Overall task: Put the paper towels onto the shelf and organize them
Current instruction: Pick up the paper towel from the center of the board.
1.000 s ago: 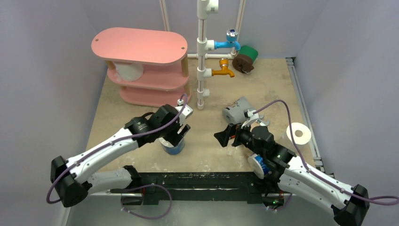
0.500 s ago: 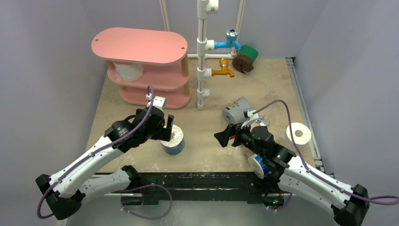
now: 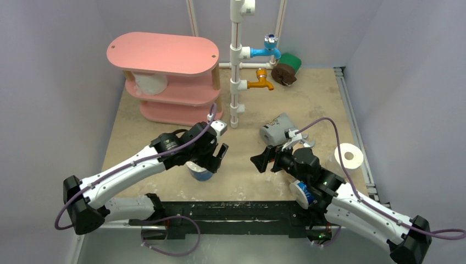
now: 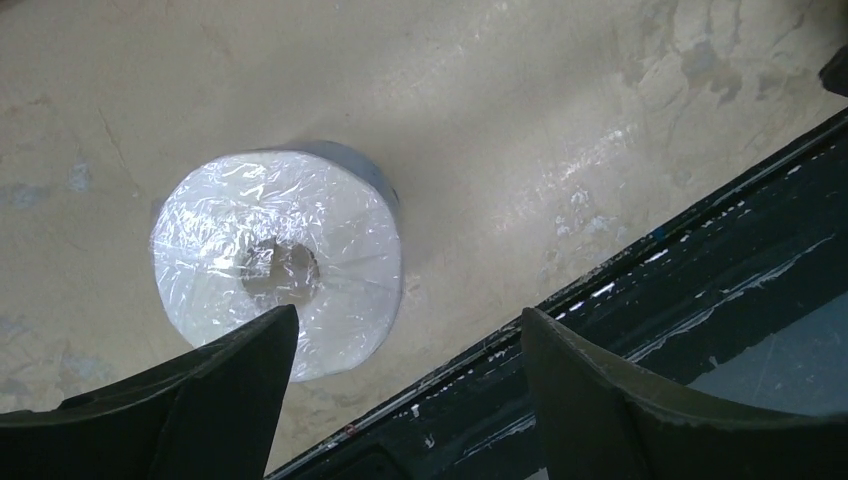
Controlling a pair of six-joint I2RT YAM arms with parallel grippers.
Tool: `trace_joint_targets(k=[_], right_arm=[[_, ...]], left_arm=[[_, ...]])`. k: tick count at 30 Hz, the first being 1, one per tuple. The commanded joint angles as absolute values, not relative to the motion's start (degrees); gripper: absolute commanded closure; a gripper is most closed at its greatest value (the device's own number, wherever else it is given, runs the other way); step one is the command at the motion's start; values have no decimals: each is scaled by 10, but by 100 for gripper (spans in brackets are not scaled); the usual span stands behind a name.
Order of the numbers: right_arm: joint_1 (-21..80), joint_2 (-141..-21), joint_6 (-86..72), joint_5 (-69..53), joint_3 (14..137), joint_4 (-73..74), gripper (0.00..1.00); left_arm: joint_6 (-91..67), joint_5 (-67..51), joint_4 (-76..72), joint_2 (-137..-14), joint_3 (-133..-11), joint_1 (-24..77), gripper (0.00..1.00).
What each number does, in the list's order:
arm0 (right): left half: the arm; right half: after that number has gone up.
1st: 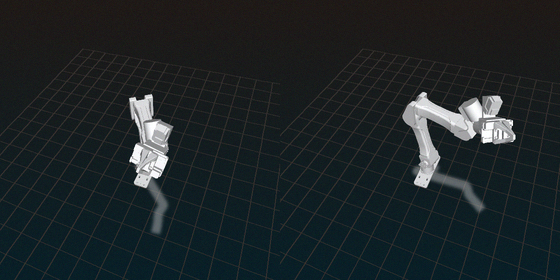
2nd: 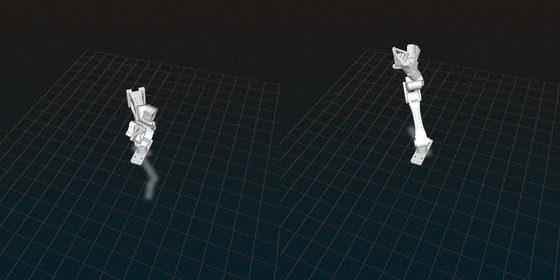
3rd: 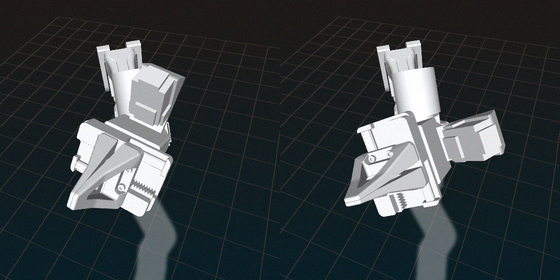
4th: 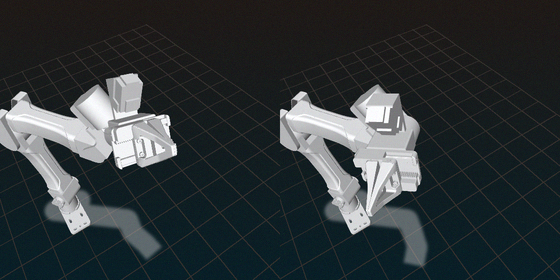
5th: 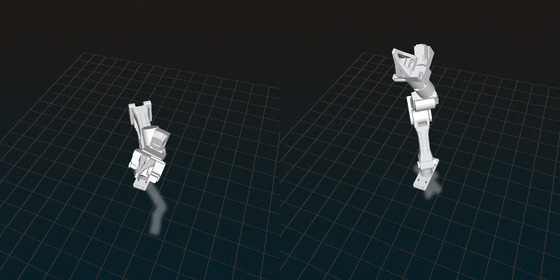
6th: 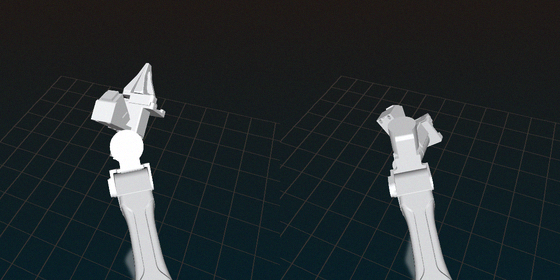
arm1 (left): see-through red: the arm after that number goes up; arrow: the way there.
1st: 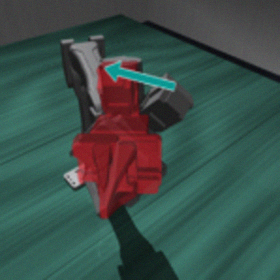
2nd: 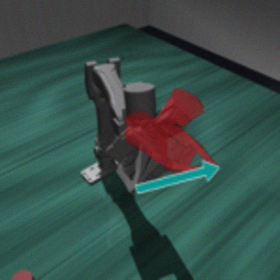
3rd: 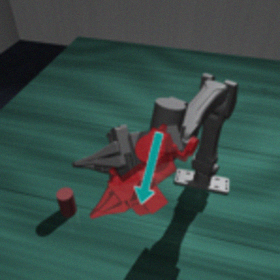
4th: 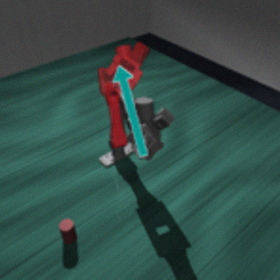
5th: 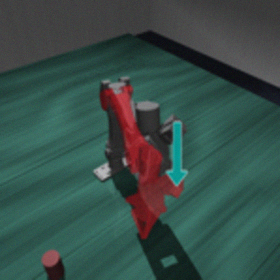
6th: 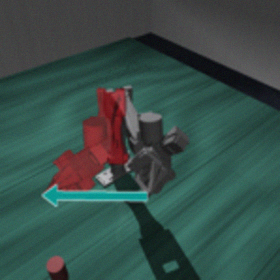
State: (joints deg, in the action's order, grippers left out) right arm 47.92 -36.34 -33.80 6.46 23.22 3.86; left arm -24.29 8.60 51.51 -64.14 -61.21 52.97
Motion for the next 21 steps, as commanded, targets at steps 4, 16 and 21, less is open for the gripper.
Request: trace_joint_targets(k=[4, 16, 21], right_arm=[[477, -351, -334, 67, 231, 35, 4], [477, -360, -332, 65, 232, 32, 4], [477, -367, -332, 62, 232, 25, 4]], left_arm=[[-143, 107, 507, -663, -636, 532, 21], [-411, 205, 513, -512, -513, 386, 17], [-527, 216, 538, -459, -488, 375, 0]])
